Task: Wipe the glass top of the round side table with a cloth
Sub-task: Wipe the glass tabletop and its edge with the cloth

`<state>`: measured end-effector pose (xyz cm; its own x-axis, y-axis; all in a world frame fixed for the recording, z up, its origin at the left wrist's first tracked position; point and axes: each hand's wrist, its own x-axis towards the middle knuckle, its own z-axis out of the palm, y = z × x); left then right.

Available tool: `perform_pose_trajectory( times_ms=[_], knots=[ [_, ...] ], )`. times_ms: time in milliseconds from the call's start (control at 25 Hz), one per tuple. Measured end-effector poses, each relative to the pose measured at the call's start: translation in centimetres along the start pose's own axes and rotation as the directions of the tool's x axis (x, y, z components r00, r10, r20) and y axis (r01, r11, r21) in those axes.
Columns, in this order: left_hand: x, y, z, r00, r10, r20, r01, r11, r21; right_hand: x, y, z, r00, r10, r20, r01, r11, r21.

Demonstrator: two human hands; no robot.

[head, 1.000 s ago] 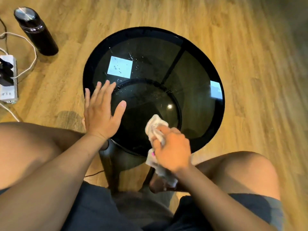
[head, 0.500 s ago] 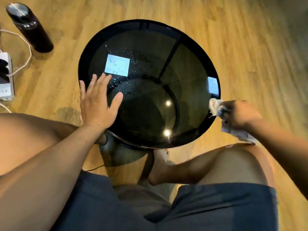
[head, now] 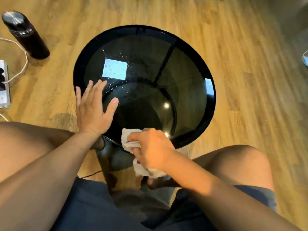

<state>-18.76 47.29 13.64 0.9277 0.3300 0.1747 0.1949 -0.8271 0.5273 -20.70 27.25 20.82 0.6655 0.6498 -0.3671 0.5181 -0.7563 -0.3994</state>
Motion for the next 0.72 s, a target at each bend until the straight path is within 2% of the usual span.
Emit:
perform_pose_trajectory(
  times_ms=[40, 120, 240, 400, 600, 680, 720],
  knots=[
    [0.0, 0.0, 0.0, 1.0, 0.009, 0.009, -0.009, 1.0, 0.012, 0.4, -0.3, 0.0, 1.0, -0.013, -0.006, 0.013, 0.999, 0.041],
    [0.0, 0.1, -0.2, 0.999, 0.027, 0.037, -0.028, 0.999, 0.038, -0.4, 1.9, -0.5, 1.0, 0.02, -0.016, -0.02, 1.0, 0.007],
    [-0.1, 0.2, -0.4, 0.999, 0.025, 0.045, -0.027, 0.998, 0.049, -2.1, 9.0, -2.8, 0.968, 0.203, -0.145, -0.218, 0.971, -0.1],
    [0.0, 0.3, -0.4, 0.999, 0.035, 0.038, -0.037, 0.998, 0.048, 0.4, 18.7, -6.7, 0.841, 0.406, -0.358, -0.488, 0.855, -0.177],
    [0.3, 0.2, -0.3, 1.0, 0.007, 0.031, -0.008, 0.999, 0.033, 7.3, 23.5, -9.9, 0.639, 0.613, -0.466, -0.679, 0.734, 0.034],
    [0.4, 0.1, -0.3, 1.0, 0.016, 0.026, -0.017, 1.0, 0.018, 8.5, 22.5, -10.5, 0.609, 0.651, -0.453, -0.706, 0.705, 0.062],
    [0.3, 0.1, -0.3, 0.999, 0.023, 0.024, -0.023, 1.0, 0.008, 8.5, 21.0, -10.3, 0.623, 0.631, -0.463, -0.698, 0.716, 0.037]
  ],
)
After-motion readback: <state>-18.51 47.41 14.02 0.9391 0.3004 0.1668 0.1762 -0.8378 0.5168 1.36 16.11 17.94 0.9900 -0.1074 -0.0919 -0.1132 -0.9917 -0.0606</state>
